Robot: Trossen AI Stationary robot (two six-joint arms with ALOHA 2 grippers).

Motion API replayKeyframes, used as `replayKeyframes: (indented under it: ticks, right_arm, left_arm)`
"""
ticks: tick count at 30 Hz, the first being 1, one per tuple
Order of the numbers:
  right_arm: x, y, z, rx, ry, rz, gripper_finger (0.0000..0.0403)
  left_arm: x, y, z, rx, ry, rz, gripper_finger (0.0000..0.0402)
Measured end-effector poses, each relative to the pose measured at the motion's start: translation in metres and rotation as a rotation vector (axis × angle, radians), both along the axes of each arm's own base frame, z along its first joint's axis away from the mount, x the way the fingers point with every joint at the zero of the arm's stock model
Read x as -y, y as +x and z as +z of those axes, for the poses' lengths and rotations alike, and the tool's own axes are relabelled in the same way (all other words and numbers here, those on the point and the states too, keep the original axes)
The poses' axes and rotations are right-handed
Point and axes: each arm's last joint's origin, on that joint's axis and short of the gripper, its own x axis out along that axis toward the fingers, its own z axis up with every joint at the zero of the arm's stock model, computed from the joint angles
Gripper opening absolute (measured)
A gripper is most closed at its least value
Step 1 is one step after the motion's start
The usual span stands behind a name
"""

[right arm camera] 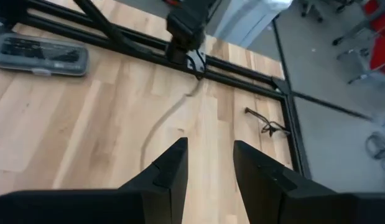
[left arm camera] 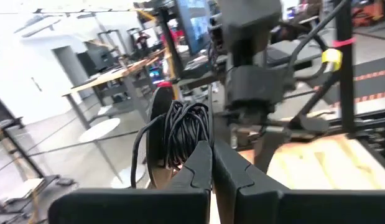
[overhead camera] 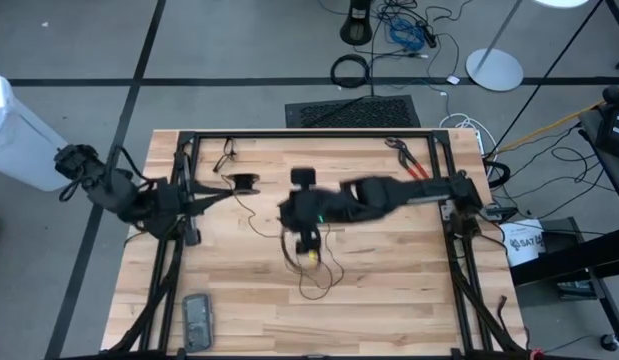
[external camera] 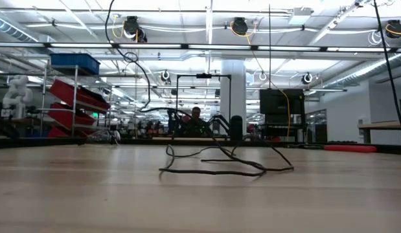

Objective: Coil cords
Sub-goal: Coil the black wire onto the spool

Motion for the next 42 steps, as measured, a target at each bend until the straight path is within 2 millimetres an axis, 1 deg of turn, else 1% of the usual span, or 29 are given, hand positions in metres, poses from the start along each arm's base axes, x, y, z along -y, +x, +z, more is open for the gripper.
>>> replayKeyframes:
  ticks: [6,8,10,12,16,18,20,22,26,29,31,33,35,39,42]
  right_arm:
    - [0.066,0.025,-0.016,-0.002,0.069,0.066,0.0116]
    - [0.091,0.032,-0.022,0.006,0.082,0.078,0.0116]
    - [0.119,0.034,-0.027,0.000,0.098,0.091,0.0116]
    - [0.147,0.031,-0.032,-0.018,0.108,0.089,0.0116]
    - [0.193,0.014,-0.036,-0.067,0.185,0.070,0.0116]
    - [0.208,0.002,-0.036,-0.105,0.256,0.073,0.0116]
    - [0.215,-0.009,-0.037,-0.154,0.308,0.073,0.0116]
    - [0.215,-0.019,-0.039,-0.232,0.336,0.066,0.0116]
    - [0.213,-0.033,-0.045,-0.365,0.386,0.058,0.0115]
    - [0.212,-0.040,-0.040,-0.378,0.432,0.003,0.0116]
    - [0.206,-0.042,-0.035,-0.375,0.444,-0.049,0.0114]
    - [0.193,-0.044,-0.028,-0.373,0.417,-0.094,0.0109]
    - [0.176,-0.053,-0.014,-0.376,0.372,-0.156,0.0100]
    - [0.137,-0.087,0.016,-0.356,0.341,-0.231,0.0079]
    - [0.103,-0.116,0.024,-0.301,0.351,-0.263,0.0066]
  left_arm:
    - [-0.017,-0.003,-0.002,0.015,-0.002,0.089,0.0002]
    - [-0.023,-0.005,-0.002,0.018,-0.003,0.114,0.0002]
    - [-0.028,-0.006,-0.002,0.019,0.001,0.137,0.0002]
    - [-0.033,-0.008,-0.001,0.019,0.011,0.165,0.0002]
    - [-0.041,-0.009,-0.007,-0.014,-0.033,0.215,0.0002]
    - [-0.043,-0.007,-0.013,-0.029,-0.035,0.237,0.0002]
    - [-0.044,-0.003,-0.020,-0.044,-0.032,0.252,0.0002]
    - [-0.046,0.002,-0.028,-0.040,-0.043,0.261,0.0002]
    - [-0.050,0.010,-0.050,-0.040,-0.073,0.277,0.0002]
    - [-0.054,0.012,-0.066,-0.038,-0.099,0.307,0.0002]
    - [-0.055,0.012,-0.073,-0.026,-0.121,0.317,0.0002]
    - [-0.056,0.011,-0.077,-0.007,-0.137,0.313,0.0002]
    - [-0.055,0.009,-0.080,-0.006,-0.152,0.281,0.0002]
    - [-0.054,0.007,-0.080,0.011,-0.169,0.208,0.0002]
    - [-0.054,0.004,-0.078,0.032,-0.178,0.174,0.0002]
